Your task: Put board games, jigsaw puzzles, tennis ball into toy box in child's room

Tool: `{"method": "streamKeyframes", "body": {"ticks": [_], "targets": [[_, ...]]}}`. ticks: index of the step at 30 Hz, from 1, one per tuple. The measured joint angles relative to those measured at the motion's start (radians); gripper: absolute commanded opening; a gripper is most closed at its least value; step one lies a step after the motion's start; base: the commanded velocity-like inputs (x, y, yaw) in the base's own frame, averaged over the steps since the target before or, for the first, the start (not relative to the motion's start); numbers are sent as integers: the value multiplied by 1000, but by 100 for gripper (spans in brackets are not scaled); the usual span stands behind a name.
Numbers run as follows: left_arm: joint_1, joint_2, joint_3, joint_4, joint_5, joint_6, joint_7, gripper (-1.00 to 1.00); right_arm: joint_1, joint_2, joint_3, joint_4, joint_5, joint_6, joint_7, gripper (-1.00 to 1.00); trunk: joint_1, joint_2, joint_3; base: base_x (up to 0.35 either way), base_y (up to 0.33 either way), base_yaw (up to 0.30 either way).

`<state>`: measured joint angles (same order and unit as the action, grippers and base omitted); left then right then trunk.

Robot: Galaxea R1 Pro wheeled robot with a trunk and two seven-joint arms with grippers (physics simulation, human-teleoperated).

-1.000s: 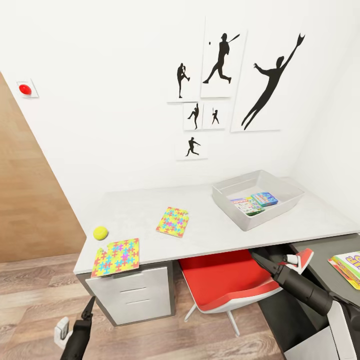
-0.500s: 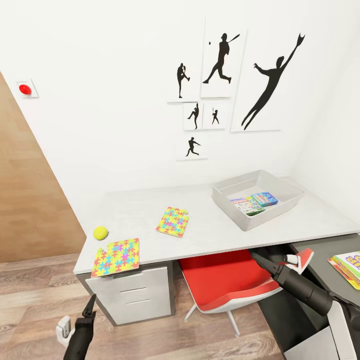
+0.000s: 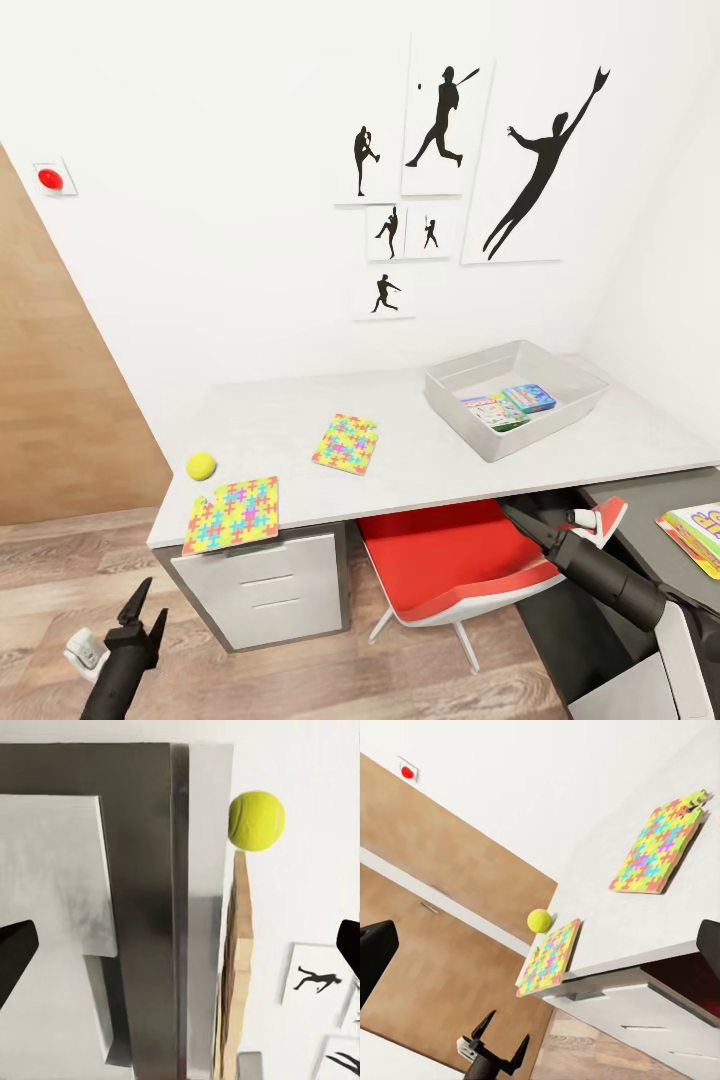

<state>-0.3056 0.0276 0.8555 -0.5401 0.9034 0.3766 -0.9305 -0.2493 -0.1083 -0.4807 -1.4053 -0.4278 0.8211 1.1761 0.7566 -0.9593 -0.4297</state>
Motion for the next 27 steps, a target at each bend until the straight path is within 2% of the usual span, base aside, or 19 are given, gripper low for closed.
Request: {"method": "streamKeyframes", "body": {"ticks": [6, 19, 27], "targets": [[0, 8, 0, -5, 24, 29, 3, 100, 0, 0, 0, 0, 0, 1, 0, 100, 0, 0, 0, 0, 0, 0], [0, 11, -4, -5, 20, 33, 9, 100, 0, -1, -1, 0, -6, 1, 0, 100, 0, 0, 0, 0, 0, 0], [-9, 10, -4, -5, 20, 29, 69, 100, 0, -1, -1, 0, -9, 2, 0, 100, 0, 0, 0, 0, 0, 0]]}}
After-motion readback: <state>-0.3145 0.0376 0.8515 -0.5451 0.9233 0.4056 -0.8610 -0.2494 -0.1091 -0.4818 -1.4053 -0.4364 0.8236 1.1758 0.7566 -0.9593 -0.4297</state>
